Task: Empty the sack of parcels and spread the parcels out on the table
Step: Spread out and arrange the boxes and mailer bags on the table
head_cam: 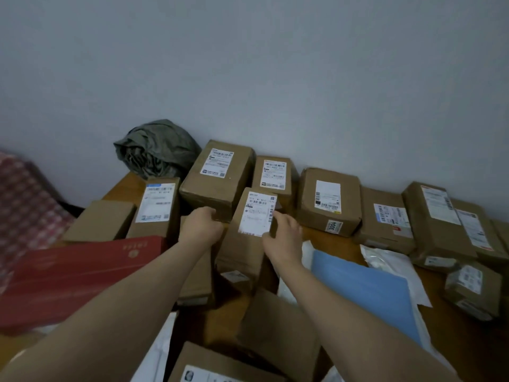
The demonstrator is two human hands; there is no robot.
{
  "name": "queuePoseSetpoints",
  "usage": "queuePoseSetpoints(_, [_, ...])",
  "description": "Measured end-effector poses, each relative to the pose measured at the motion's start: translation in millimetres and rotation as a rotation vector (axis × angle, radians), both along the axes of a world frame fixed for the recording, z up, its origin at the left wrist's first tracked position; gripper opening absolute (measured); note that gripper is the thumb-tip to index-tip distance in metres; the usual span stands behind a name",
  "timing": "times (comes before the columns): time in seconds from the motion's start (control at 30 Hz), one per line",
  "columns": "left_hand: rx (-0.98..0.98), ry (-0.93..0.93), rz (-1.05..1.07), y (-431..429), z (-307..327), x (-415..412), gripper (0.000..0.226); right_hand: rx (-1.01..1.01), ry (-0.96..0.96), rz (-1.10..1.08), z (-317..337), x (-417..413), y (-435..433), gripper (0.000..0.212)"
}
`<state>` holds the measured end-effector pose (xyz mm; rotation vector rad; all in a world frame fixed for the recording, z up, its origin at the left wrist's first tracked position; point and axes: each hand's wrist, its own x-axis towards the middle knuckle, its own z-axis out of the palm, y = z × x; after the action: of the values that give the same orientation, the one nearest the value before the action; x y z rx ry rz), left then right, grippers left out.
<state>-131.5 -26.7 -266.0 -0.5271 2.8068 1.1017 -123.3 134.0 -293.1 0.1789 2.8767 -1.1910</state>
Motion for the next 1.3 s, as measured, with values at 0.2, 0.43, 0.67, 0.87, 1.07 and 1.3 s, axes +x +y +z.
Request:
queuePoseSetpoints(0.2, [-0.469, -0.085, 0.03, -43, 5, 3, 0.033, 0.139, 0.144, 0.438, 10, 10, -59, 0.044])
queuePoseSetpoints(0.43, [-0.41, -0.395, 0.131, -96, -2, 7, 0.058, 0.848, -0.109, 0.542, -7, 25, -131, 0.104])
queuePoseSetpoints(0.67, [-0.255, -0.406, 0.136, -113, -5, 24, 0.06, 0.852, -0.12, 0.455, -10, 28, -150, 0.109])
queuePoseSetpoints(0.87, [-0.19, -0.247, 0.136, -117, -4, 19, 0.046, 0.463, -0.065, 0.242, 35, 4, -137, 0.099])
queuePoseSetpoints(1.07, [0.405, 0.045, 0.285, -94, 30, 10, 0.041, -0.644, -0.287, -0.062, 67, -19, -95, 0.044])
queuePoseSetpoints(1.3, [1.004, -0.219, 0.246, -74, 59, 24, 0.045, -1.093, -0.534, -0.172, 61, -9, -83, 0.016])
